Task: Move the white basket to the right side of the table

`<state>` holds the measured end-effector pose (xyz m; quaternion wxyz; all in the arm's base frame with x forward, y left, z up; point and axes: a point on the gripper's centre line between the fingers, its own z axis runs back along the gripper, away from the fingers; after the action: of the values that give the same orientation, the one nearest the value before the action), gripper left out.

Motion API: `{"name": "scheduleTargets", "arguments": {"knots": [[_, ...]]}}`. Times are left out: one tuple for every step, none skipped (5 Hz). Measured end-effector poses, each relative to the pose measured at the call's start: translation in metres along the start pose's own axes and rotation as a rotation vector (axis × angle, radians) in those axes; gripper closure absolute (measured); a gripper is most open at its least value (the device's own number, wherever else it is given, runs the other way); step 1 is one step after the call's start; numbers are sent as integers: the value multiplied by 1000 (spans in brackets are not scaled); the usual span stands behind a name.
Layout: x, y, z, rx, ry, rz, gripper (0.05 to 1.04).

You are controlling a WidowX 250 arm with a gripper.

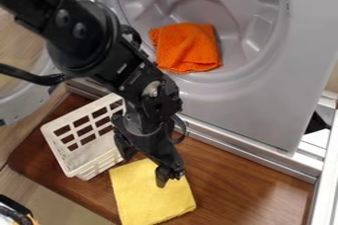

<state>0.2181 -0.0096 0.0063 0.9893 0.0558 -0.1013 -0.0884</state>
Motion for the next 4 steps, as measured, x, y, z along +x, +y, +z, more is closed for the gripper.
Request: {"name": "scheduleTargets", "arguments": {"knots": [[-3,-1,-3,-3,17,-2,85],[-7,14,-3,3,29,-4,85],[-7,30,-1,-3,13,6,85],[-5,49,-4,4,19,-12,85]]}}
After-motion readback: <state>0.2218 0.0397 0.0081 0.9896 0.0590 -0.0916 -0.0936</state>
